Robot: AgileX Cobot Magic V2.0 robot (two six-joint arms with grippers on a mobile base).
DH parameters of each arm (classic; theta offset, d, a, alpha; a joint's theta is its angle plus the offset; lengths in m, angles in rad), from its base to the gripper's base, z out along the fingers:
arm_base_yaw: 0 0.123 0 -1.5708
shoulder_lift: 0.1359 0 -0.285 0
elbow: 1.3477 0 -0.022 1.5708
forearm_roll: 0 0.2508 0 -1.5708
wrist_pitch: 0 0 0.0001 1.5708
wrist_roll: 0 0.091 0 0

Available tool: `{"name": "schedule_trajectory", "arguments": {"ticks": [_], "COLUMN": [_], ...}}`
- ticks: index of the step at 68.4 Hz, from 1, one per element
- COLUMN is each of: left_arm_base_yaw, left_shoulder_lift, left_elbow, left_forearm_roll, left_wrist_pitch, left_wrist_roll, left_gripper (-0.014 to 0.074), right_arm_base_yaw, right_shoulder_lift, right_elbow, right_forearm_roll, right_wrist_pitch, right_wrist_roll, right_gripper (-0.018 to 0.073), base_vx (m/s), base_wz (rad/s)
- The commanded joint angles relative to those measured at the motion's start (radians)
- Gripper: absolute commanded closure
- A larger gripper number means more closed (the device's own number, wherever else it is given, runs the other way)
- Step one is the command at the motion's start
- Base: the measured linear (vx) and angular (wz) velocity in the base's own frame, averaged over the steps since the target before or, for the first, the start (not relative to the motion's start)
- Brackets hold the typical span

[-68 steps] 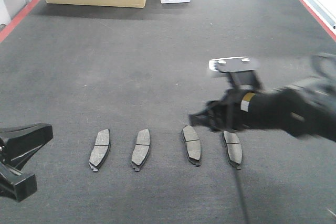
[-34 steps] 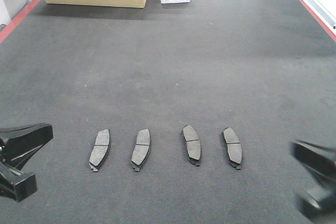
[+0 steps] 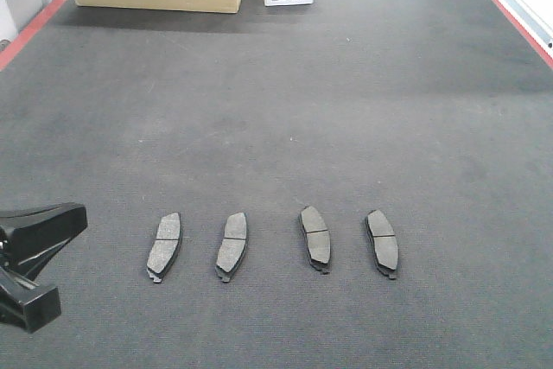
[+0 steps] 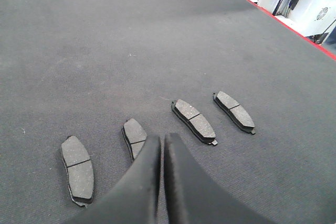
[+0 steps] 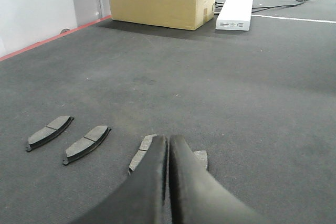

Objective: Move and align brake pads A on conveyor

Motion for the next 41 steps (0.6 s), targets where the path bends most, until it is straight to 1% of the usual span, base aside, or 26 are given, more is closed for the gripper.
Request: {"name": "schedule_trajectory", "arguments": {"ticks": [1,41], "left_arm_base_yaw": [-0.003,-0.003], "left_shoulder_lift": [-0.003,-0.003], "left_elbow": [-0.027,-0.027], "left_forearm_roll": [-0.008,-0.008], "left_wrist_pitch": [-0.063,-0.063], "left_wrist_roll": [0.001,0.001], "left_gripper": [0.0603,0.0603], "right_arm_base_yaw": [-0.007,-0.007], "right_shoulder_lift": [0.011,0.011], "right_elbow": [-0.024,-0.024], "right_forearm_roll": [-0.014,-0.014], "right_wrist_pitch": [-0.071,-0.069], "right_wrist_roll": [-0.007,-0.007], "right_gripper": [0.0568,0.0568], "base_vx": [0.00,0.00], "base_wz": [0.00,0.00]}}
